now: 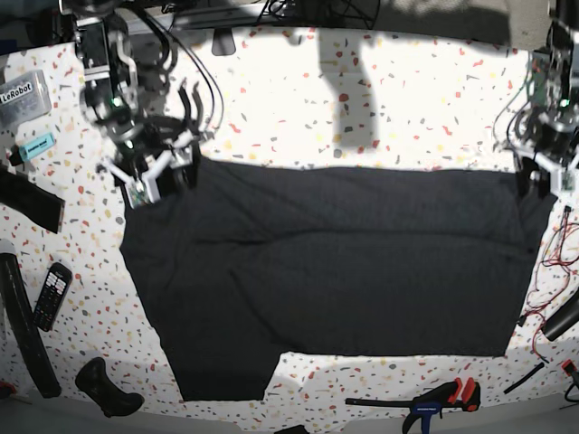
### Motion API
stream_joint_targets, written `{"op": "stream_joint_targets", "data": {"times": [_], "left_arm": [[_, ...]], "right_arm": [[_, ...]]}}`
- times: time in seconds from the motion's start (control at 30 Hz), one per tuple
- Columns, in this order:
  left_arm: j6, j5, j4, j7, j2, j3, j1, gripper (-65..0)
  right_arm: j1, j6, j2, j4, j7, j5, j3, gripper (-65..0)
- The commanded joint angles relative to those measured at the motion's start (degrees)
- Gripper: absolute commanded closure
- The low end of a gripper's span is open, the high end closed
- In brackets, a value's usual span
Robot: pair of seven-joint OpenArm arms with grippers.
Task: Fold the T-shirt properly
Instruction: 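Pull the held edge back toward the arms, unfolding the shirt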
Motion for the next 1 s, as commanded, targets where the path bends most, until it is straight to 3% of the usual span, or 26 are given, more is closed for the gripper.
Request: {"op": "stream_joint_targets", "data": {"times": [0.0,0.37,0.6,0.97], "left_arm": [[0.3,0.8,1.9,0.9,-1.1,-1.3,1.7,-21.7],[0.3,0.8,18.1,5.4,-1.0,-5.7,15.9,-21.7],[0.3,0.6,20.9,8.6,-1.0,-5.7,21.2,-21.7],[6.1,0.9,20.9,8.6,-1.0,-5.7,27.7,-21.7]], "right_arm": [[-2.2,0.1,0.8,0.4,-6.2,-2.3,1.0,-37.3],[-12.3,0.1,1.1,8.4,-7.7,-1.6,12.6,-37.3],[-16.0,0.1,4.8,8.5,-8.3,-1.5,14.4,-37.3],[-21.9,0.6,4.5,8.7,-10.1,1.7,14.3,-37.3]]}}
